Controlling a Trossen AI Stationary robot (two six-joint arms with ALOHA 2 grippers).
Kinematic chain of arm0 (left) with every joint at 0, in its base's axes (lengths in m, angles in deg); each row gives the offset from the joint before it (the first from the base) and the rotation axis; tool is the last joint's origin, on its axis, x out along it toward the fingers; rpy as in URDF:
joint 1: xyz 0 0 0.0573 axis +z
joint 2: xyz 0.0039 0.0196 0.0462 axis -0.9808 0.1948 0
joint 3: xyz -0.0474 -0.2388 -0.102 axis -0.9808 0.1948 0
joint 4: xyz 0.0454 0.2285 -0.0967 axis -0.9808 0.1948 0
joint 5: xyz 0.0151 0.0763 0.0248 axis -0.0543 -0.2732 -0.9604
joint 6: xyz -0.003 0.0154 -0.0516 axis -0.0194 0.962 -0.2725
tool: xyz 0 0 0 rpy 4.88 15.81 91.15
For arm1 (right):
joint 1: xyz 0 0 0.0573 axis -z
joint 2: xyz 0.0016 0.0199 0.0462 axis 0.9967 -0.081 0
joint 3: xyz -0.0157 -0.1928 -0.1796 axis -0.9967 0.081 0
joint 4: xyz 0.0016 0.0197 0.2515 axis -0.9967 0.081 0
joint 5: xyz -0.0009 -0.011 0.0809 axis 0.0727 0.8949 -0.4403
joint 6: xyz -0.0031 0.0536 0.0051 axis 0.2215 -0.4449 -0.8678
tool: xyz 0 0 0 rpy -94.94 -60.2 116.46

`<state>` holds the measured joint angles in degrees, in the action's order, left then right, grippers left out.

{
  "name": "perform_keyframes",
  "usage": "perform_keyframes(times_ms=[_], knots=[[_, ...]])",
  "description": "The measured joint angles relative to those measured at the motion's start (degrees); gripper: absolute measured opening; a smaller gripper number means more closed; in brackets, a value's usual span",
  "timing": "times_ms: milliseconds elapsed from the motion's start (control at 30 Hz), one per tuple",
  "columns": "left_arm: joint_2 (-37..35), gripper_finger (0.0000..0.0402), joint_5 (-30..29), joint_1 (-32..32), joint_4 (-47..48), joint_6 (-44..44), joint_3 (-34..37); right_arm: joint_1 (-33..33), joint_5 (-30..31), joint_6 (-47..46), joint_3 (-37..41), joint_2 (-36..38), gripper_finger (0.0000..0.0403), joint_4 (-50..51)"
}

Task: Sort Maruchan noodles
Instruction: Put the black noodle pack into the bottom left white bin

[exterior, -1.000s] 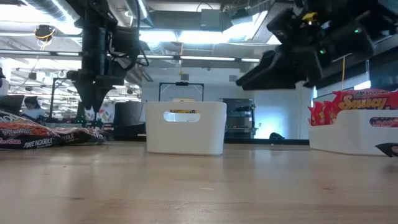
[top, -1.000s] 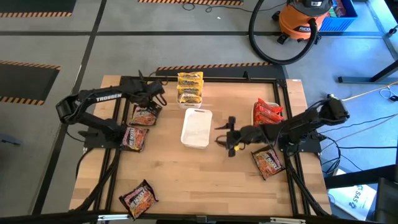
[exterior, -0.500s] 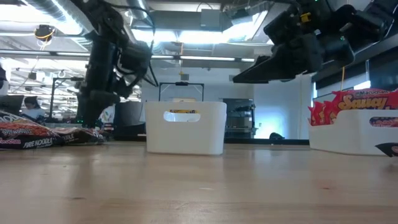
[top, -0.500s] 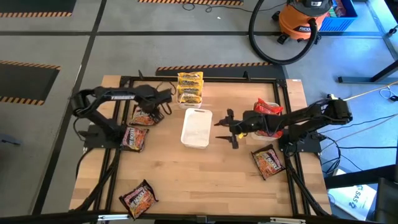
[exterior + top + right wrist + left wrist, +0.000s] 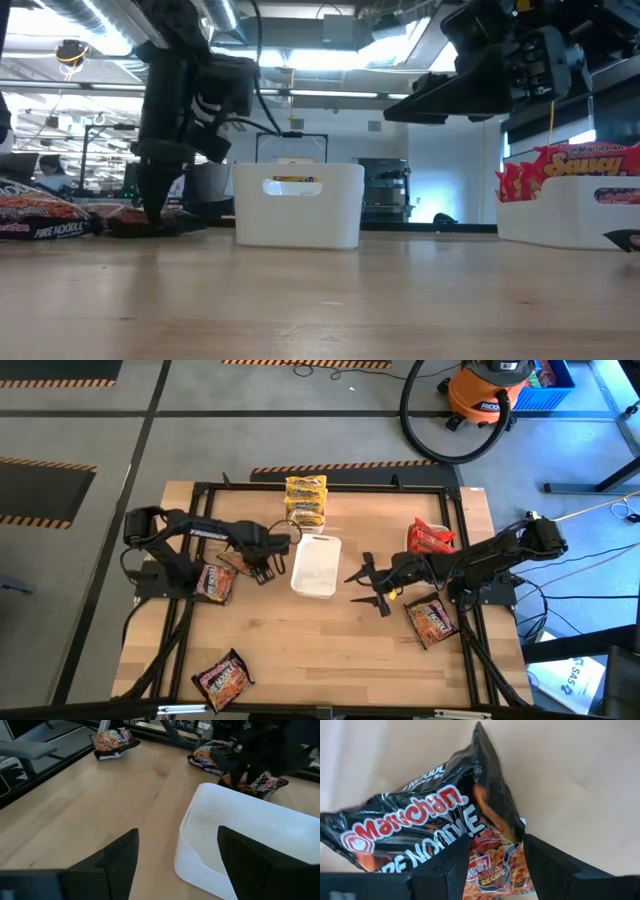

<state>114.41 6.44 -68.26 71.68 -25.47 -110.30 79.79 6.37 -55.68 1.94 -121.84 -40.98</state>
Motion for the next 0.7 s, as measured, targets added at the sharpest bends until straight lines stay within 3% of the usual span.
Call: perform_keyframes(times_ms=[200, 333, 467, 600, 700], knots=[[0.38, 0.0179, 7.63, -5.42, 3.05, 0.68, -2.82, -0.04, 0.06, -0.79, 0.0, 0.0, 0.025, -0.02], [-1.41, 0.0179, 6.81, -6.05, 8.55, 2.82, -7.55, -0.05, 0.11, -0.87, 0.0, 0.0, 0.025, 0.0], [-6.0, 0.0179, 7.54, -1.82, 9.34, 6.63, -8.9, -0.05, 0.12, -0.87, -0.02, 0.0, 0.025, 0.29], [-11.0, 0.0179, 7.33, 6.45, 8.93, 9.41, -7.13, -0.05, 0.12, -0.87, -0.04, 0.0, 0.025, 1.58], [-12.92, 0.0179, 10.66, 12.96, 6.35, 12.54, -4.82, -0.05, 0.13, -0.85, -0.04, 0.0, 0.025, 2.14]])
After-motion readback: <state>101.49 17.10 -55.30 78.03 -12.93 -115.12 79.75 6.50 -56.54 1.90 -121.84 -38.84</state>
